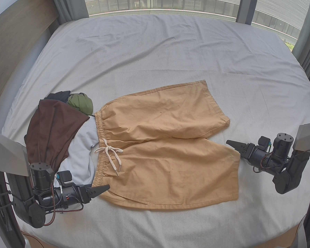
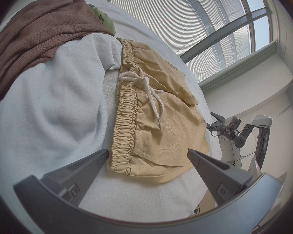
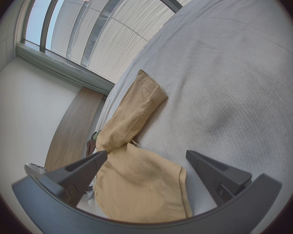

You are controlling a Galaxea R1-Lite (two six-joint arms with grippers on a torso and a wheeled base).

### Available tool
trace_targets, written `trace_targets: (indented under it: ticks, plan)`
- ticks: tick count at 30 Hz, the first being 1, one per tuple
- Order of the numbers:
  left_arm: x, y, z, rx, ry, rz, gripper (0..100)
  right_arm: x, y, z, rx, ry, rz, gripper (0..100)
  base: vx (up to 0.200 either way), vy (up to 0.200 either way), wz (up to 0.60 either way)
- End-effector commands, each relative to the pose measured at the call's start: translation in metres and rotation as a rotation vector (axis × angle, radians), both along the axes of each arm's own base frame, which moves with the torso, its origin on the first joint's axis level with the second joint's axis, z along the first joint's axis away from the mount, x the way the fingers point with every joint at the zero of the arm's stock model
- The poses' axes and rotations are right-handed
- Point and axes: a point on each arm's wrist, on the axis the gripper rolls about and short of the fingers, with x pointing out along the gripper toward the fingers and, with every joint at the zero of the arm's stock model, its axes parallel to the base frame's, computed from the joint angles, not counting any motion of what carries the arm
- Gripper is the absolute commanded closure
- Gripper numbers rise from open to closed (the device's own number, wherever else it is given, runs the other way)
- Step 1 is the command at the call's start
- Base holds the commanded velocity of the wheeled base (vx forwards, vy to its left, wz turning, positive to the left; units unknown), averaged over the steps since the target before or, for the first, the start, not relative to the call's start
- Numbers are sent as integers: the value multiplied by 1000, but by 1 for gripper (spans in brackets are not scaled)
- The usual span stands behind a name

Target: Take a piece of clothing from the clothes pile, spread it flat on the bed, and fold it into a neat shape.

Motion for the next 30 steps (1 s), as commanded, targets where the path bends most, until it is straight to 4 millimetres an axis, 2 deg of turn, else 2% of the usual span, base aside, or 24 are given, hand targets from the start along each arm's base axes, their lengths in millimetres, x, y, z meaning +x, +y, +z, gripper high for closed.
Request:
trace_targets:
  ticks: [1,8,9,21,30]
  plan:
    - [0,0,0,0,2,1,0,-1,3,-3,14,19,8,0,0,0,0]
    - [1,1,0,1,-2,3,0,1,7,-2,41,27,31,0,0,0,0]
    - [1,1,0,0,-1,4,0,1,7,-1,41,26,31,100,0,0,0]
    - [0,0,-1,0,2,1,0,14,3,8,47,-38,12,100,0,0,0]
    - [0,0,-2,2,7,0,0,17,1,10,41,-56,2,100,0,0,0]
